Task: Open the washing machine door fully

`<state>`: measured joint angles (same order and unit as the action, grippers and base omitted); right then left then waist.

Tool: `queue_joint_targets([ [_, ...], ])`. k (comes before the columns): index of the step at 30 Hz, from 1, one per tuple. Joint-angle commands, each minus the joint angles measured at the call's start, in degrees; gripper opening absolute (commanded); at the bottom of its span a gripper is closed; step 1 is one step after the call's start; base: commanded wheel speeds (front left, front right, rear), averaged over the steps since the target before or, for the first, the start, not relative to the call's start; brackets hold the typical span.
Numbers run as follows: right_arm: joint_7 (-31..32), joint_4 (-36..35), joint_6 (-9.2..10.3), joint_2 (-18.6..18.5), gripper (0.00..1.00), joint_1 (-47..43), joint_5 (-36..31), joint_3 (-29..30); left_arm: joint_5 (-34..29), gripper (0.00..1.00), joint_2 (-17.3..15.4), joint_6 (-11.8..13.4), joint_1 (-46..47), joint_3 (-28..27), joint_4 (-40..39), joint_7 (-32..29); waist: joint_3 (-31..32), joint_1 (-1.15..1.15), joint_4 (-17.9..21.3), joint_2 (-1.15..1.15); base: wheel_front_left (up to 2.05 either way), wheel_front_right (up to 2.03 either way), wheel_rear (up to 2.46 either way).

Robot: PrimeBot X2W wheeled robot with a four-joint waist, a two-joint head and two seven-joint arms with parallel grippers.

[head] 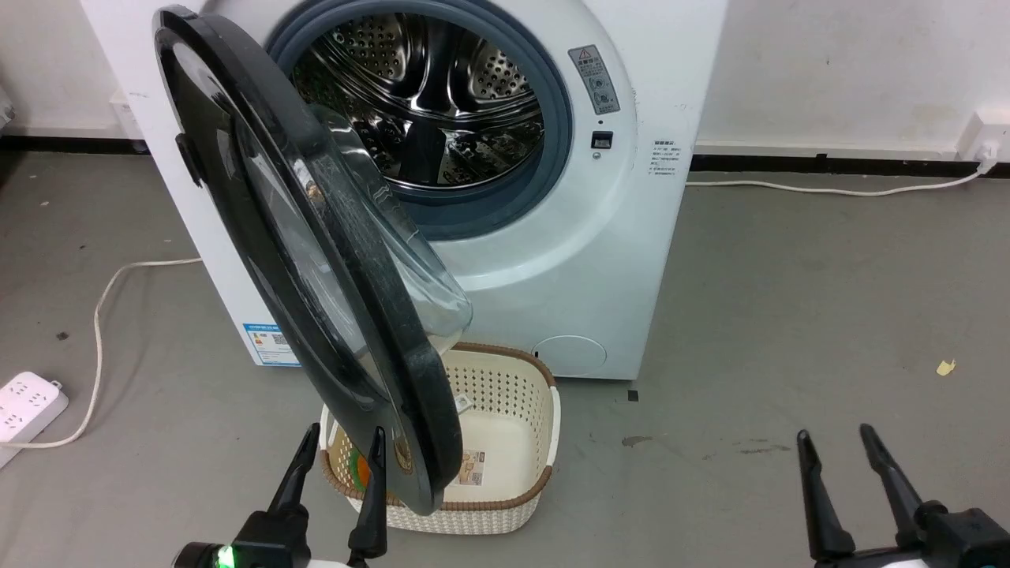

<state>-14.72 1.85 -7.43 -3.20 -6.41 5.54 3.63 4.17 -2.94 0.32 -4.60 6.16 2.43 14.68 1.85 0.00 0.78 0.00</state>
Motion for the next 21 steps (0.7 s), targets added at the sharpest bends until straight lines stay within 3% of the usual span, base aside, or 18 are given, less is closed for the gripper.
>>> queue_joint_targets([
  [1, -0.3, 0.1, -0.06, 0.3, 1.0, -0.7, 0.6, 0.0, 0.0, 1.0, -0.1, -0.3, -0.7, -0.1, 0.2, 0.3, 0.1, 0.0, -0.1, 0.0, 0.0, 0.0, 0.0],
  [10, -0.3, -0.2, -0.06, 0.3, 1.0, -0.5, 1.5, -0.5, 0.1, 1.0, 0.0, 0.1, -0.4, -0.1, 0.3, 0.3, 0.1, 0.0, -0.3, 0.0, 0.0, 0.0, 0.0],
  [11, -0.3, -0.2, -0.06, 0.3, 1.0, -0.4, 1.6, -0.6, 0.2, 0.78, 0.0, 0.1, -0.4, -0.2, 0.3, 0.3, 0.1, 0.0, -0.3, 0.0, 0.0, 0.0, 0.0],
  [13, -0.3, -0.2, -0.06, 0.3, 1.0, -0.2, 1.7, -1.0, 0.3, 0.0, 0.0, 0.3, -0.1, -0.3, 0.4, 0.3, 0.1, 0.0, -0.2, 0.0, 0.0, 0.0, 0.0],
  [21, -0.3, -0.2, -0.06, 0.3, 1.0, 0.4, 2.1, -1.5, 2.0, 0.0, 0.0, 1.5, 2.1, -2.2, -3.9, 0.3, -0.2, 0.0, 0.2, 0.0, 0.0, 0.0, 0.0],
])
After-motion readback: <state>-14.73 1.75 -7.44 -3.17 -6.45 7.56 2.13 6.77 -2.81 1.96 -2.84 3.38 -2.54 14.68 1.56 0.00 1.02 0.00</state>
